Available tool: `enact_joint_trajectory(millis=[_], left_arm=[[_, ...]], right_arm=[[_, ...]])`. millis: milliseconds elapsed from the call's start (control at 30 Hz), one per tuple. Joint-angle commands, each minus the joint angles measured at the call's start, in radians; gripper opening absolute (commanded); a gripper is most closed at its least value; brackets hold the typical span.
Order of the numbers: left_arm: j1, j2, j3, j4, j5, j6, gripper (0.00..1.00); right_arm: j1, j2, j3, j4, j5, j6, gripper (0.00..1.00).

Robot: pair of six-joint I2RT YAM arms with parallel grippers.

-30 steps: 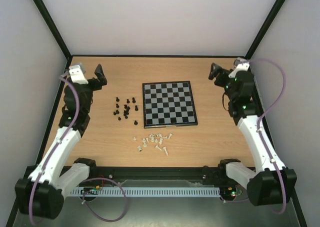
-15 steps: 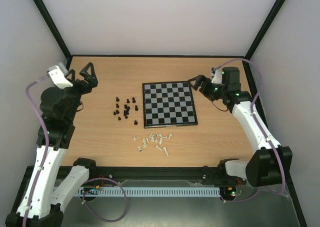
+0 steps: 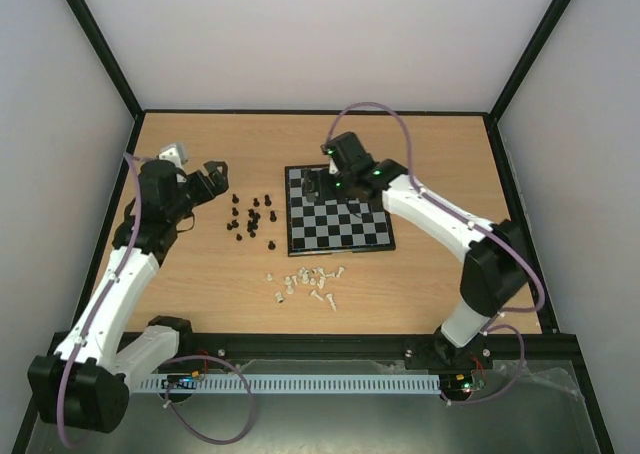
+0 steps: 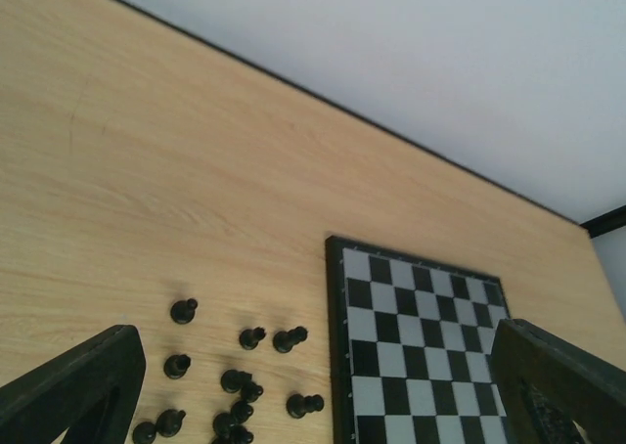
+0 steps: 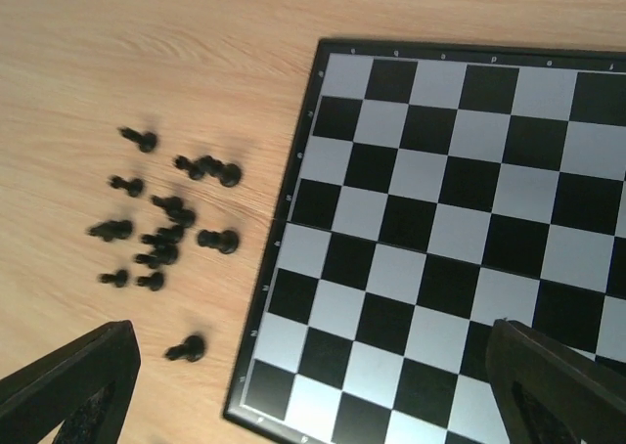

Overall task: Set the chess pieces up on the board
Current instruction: Pick up the chess piece at the center of the board.

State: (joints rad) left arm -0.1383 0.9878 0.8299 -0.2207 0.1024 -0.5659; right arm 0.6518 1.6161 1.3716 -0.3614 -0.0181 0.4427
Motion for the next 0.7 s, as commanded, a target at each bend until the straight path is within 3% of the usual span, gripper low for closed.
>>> enact_joint_trajectory(millis=[0,200,367,533,667], left_arm=[[-0.018,-0.076,-0.026,0.011,0.002,-0.037,0.99],[-0.062,-0.071,-0.063,-0.031,-0.021,-0.047,0.99],[-0.078,-0.118,-0.123,-0.018,-0.033,-0.085,0.99],[-0.082,-0.087,-0.068,-0.115,-0.164,-0.029,0.99],[-0.084,-0.206,-0.206,-0.005,-0.254,-0.081,1.0]], right_arm=[[0.068,0.101,0.087,-0.087,0.195,-0.082,0.98],[0.103,0.224,0.225,-0.142,0.171,-0.087,0.99],[0.127,0.241,0.22,-0.108,0.163,-0.073,0.99],[0.139,0.236,0.131,0.005,0.126,-0.048,0.98],[0.152,0.292,0.161,-0.007,0.123,-0.03,0.99]])
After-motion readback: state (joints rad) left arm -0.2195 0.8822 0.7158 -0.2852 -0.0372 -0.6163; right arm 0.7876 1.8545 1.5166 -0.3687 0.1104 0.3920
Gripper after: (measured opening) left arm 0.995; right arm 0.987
